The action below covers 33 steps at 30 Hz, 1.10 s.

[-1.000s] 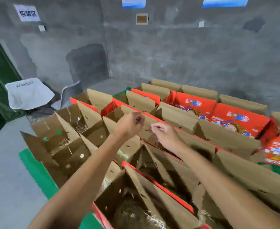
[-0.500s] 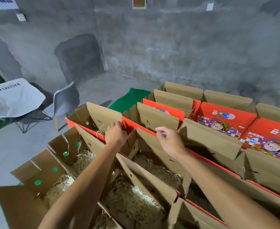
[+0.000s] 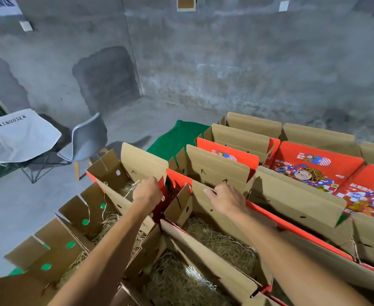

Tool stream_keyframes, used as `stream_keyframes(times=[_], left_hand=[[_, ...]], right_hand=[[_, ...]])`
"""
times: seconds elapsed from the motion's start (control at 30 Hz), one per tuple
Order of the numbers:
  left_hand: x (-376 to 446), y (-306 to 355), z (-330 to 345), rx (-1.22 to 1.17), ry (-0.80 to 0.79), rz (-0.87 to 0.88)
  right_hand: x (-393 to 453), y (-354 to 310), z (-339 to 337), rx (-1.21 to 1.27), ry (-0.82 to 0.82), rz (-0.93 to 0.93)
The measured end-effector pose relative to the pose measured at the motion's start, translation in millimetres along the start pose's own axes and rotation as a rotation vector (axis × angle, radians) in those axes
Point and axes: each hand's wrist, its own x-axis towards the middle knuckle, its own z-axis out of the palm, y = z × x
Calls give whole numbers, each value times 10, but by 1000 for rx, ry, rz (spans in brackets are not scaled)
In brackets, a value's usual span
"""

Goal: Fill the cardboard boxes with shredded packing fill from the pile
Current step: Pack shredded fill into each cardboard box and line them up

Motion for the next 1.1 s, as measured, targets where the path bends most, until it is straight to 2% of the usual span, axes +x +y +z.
stream_keyframes(times=[0.27, 0.37, 0.47, 0.57, 0.67, 0.73, 0.77, 0.83, 0.9, 0.93, 1.0, 1.1], left_hand=[[-126, -22, -108, -46, -115, 18], [-164, 81, -45, -57, -181, 84], [-193, 246, 18, -179, -244, 149], [-193, 351, 13, -215, -272, 86], [-223, 443, -28, -233, -338, 56], [-299, 556, -69, -185, -336, 71], [-336, 628, -81, -135, -318, 99], [-407, 792, -110, -31, -260, 194], [-465, 953, -147, 9, -199, 237], [-491, 1025, -162, 17, -159, 235], [-523, 1157, -168, 48, -82, 235], [-536, 1228, -60, 87, -35, 285]], right_hand=[[4, 44, -38, -8, 65, 28], [27, 24, -49, 30, -4, -35], [-12, 36, -28, 35, 13, -131], [-58, 158, -6, 44, 44, -206], [-63, 257, -58, 116, -19, -257], [-94, 238, -98, 220, -47, -285], [-113, 224, -113, 244, 0, -280], [-115, 234, -189, 179, 239, -203], [-59, 355, -286, 72, 406, 6], [-15, 444, -333, 64, 367, 156], [66, 635, -379, 147, 185, 410], [129, 813, -290, 376, -116, 458]])
